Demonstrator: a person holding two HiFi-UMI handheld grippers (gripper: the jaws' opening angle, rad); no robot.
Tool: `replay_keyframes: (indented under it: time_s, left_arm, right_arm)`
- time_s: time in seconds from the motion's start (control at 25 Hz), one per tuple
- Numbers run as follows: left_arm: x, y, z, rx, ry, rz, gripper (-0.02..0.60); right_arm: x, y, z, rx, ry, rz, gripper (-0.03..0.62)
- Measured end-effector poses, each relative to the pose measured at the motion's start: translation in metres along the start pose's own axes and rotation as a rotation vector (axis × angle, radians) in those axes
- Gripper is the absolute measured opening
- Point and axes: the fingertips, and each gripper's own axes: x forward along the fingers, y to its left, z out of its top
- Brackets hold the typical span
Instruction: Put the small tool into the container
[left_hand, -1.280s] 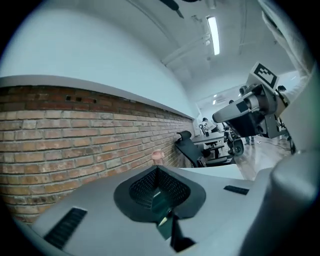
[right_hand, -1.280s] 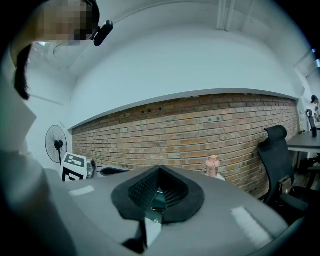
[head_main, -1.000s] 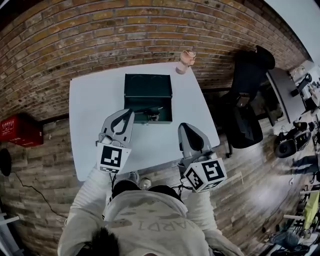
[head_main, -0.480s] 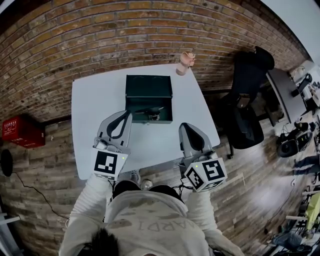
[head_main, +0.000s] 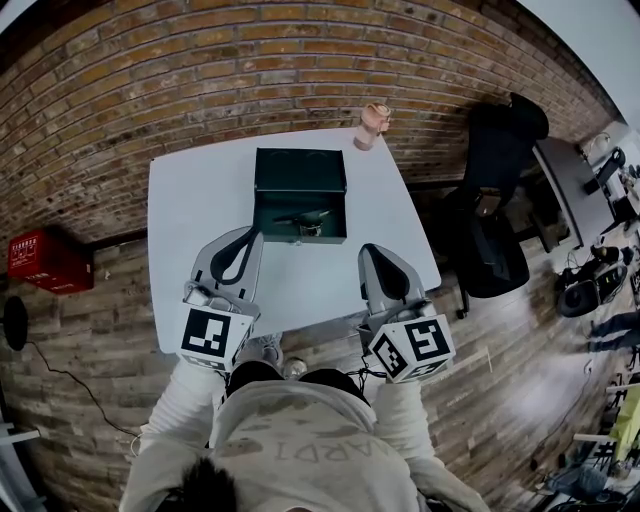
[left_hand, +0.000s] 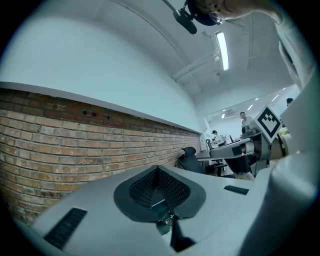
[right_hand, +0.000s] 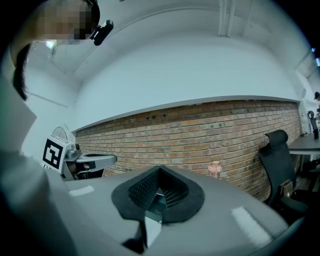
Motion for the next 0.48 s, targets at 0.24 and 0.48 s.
replay_keyframes:
  time_s: [0.24,0.48]
  left_arm:
    - [-0.013,-0.007,0.000,-0.016,0.000,0.009,0.006]
    - [-0.025,-0.010,0.000,-0.034,-0.001,0.014,0.006]
  right_arm:
    - [-0.010,0.004,0.005,-0.015,-0.014,-0.006,0.011]
    - [-0.018,0.012,0.009,-0.033,-0.029,-0.003,0.011]
